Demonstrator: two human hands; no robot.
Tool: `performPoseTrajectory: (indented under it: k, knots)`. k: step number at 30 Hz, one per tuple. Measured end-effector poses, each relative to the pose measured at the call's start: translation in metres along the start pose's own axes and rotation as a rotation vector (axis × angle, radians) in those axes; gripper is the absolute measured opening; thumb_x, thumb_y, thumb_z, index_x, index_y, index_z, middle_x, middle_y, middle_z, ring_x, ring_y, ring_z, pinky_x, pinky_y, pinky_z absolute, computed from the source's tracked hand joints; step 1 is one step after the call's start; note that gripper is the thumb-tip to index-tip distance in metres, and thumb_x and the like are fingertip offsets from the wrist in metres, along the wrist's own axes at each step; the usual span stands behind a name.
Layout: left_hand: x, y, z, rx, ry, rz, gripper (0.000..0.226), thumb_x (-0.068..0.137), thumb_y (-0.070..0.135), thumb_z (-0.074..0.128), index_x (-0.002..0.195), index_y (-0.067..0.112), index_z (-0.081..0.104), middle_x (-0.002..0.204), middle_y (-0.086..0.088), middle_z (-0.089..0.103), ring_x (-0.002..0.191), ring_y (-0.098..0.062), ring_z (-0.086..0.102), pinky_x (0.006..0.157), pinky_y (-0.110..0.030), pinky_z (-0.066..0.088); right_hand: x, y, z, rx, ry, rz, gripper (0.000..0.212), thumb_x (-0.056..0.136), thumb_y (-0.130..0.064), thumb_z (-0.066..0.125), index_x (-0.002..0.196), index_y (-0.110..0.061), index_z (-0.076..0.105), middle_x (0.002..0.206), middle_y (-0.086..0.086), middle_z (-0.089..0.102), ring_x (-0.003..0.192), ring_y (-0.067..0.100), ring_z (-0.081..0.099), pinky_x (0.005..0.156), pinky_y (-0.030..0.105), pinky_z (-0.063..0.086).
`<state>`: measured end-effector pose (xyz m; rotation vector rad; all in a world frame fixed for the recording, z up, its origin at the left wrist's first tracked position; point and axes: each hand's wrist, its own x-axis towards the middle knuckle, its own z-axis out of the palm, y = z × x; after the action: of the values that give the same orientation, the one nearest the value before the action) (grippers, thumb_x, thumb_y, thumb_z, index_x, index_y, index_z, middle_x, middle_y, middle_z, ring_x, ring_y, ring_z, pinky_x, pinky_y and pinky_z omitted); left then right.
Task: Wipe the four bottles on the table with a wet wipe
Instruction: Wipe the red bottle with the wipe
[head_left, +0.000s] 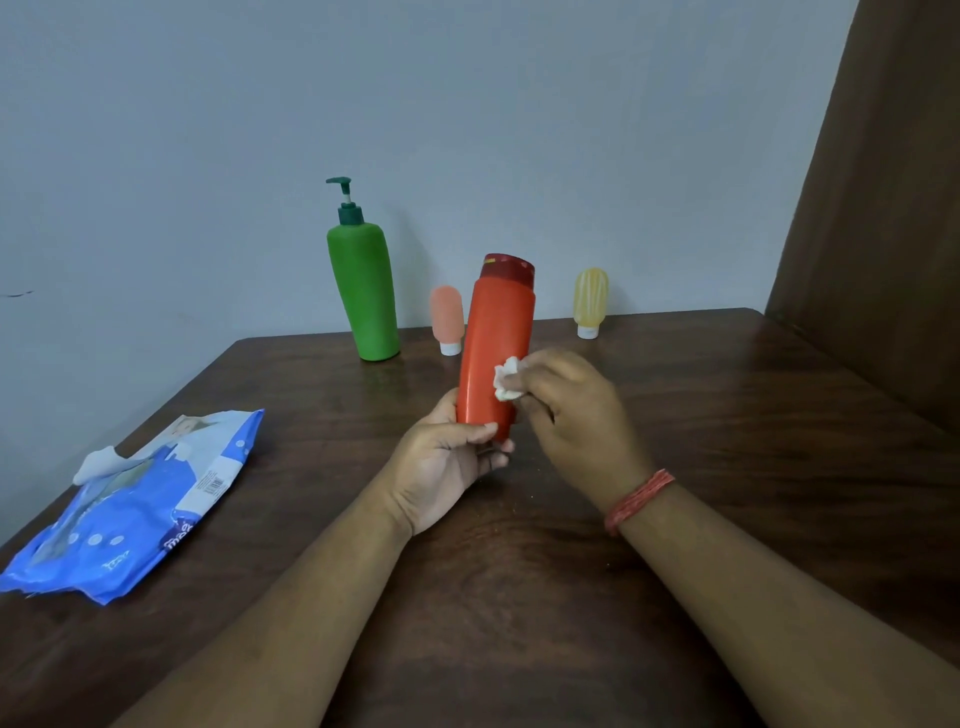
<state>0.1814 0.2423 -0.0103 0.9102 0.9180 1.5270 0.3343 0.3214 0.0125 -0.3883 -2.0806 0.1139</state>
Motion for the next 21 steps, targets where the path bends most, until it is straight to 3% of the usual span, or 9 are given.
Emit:
performPoseTrajectory:
  k: [4,7,9,12,14,17,21]
  knots:
    - [-0.003,0.004,-0.002,0.026,0.050,0.023,0.065,0.073,0.003,0.059,0.136,0.015,0.052,0.096,-0.012,0.065,0.077,-0.022,0.061,0.070,-0.033,0.048,-0.001,-0.003,0.007,-0.058,-0.157,-0.103,0.028,0.091,-0.010,0.066,0.119,-0.010,0.069,0.123,0.008,0.062,0.115,0.024,0.059,0.096,0.041,0.054]
    - [-0.004,0.003,0.001,0.148,0.040,0.003,0.066,0.071,0.003,0.061,0.134,0.018,0.049,0.102,-0.016,0.064,0.075,-0.021,0.062,0.069,-0.032,0.049,0.005,0.006,0.005,-0.089,-0.051,-0.027,0.029,0.092,-0.006,0.053,0.116,-0.010,0.070,0.122,0.008,0.063,0.113,0.022,0.059,0.094,0.044,0.054]
    - [-0.006,0.000,0.005,0.264,0.011,-0.016,0.063,0.071,0.004,0.062,0.131,0.020,0.048,0.107,-0.019,0.062,0.077,-0.020,0.063,0.071,-0.030,0.050,0.010,0.014,-0.002,-0.139,0.061,-0.014,0.026,0.090,0.000,0.055,0.110,-0.005,0.072,0.114,0.012,0.066,0.109,0.026,0.058,0.091,0.042,0.052]
    - [-0.007,0.000,0.009,0.394,-0.026,-0.038,0.062,0.071,0.008,0.063,0.129,0.023,0.046,0.111,-0.017,0.061,0.080,-0.017,0.065,0.075,-0.028,0.051,0.014,0.022,-0.015,-0.187,0.181,-0.008,0.022,0.095,-0.010,0.053,0.102,-0.005,0.073,0.109,0.010,0.068,0.106,0.024,0.056,0.090,0.036,0.050]
    - [-0.007,0.000,0.010,0.398,-0.019,-0.033,0.060,0.071,0.009,0.062,0.127,0.024,0.047,0.109,-0.016,0.062,0.080,-0.017,0.064,0.076,-0.027,0.051,0.011,0.017,-0.016,-0.209,0.094,-0.084,0.019,0.091,-0.006,0.059,0.104,-0.008,0.072,0.114,0.009,0.068,0.109,0.027,0.058,0.091,0.042,0.052]
    - [-0.006,0.000,0.008,0.340,0.011,-0.035,0.062,0.071,0.008,0.062,0.129,0.024,0.048,0.107,-0.016,0.064,0.079,-0.018,0.064,0.074,-0.028,0.051,0.008,0.012,-0.007,-0.257,-0.079,-0.181,0.031,0.079,0.003,0.075,0.108,-0.008,0.071,0.117,0.009,0.067,0.110,0.029,0.059,0.093,0.044,0.054]
    - [-0.006,0.000,0.007,0.427,-0.032,-0.035,0.059,0.072,0.010,0.062,0.128,0.021,0.048,0.102,-0.014,0.061,0.080,-0.016,0.064,0.075,-0.028,0.050,0.019,0.031,-0.020,-0.240,0.127,-0.041,0.015,0.090,0.001,0.065,0.099,-0.010,0.071,0.108,0.005,0.067,0.102,0.026,0.058,0.092,0.029,0.044]
